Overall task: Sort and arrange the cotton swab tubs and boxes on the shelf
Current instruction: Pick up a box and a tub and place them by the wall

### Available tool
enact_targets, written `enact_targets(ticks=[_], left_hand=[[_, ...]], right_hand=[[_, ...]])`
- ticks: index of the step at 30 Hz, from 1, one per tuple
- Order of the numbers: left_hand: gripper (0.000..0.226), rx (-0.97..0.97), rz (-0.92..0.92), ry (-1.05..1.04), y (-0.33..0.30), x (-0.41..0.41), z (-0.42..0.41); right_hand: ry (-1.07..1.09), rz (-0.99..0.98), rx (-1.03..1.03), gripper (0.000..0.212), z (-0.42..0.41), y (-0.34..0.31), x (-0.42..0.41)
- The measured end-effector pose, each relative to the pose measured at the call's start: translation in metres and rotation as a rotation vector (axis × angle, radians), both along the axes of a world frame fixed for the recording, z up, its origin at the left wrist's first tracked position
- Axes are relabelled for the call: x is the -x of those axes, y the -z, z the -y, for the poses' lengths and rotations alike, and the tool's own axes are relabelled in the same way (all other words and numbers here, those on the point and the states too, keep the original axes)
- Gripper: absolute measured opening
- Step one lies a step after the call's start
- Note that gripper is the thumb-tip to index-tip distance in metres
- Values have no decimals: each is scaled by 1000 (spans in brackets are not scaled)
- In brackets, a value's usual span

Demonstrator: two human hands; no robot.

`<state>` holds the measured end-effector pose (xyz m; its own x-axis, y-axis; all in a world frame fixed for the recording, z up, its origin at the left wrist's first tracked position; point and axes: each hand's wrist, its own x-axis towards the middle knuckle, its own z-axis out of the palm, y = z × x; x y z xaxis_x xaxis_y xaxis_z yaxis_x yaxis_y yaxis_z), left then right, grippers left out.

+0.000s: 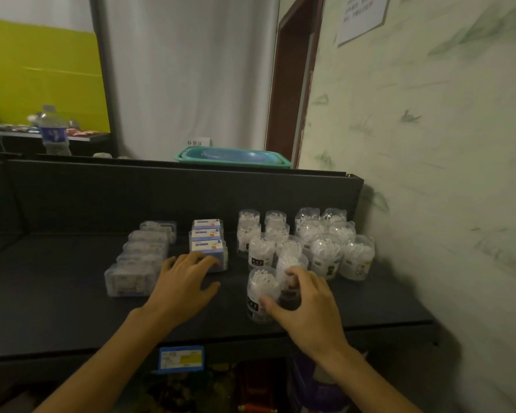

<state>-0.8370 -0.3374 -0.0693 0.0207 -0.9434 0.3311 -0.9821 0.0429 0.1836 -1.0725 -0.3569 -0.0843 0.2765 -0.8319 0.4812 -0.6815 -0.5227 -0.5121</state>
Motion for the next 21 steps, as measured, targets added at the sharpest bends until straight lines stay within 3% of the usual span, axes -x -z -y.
enact_targets(ticks=[8,12,18,21], left_hand=[[43,10,-34,8,-4,1,-3],[44,-4,-23,6,-3,-4,-6],[40,9,-24,-20,-8,-20,-16],[39,51,-18,-36,-17,-33,-25]], right_hand=[[21,-232,314,27,21,-16,-6],[54,-307,330,20,32,-24,-12],[-25,-395,194,36,39,-39,-17],[-84,-387,221,42,38,-53,-26]])
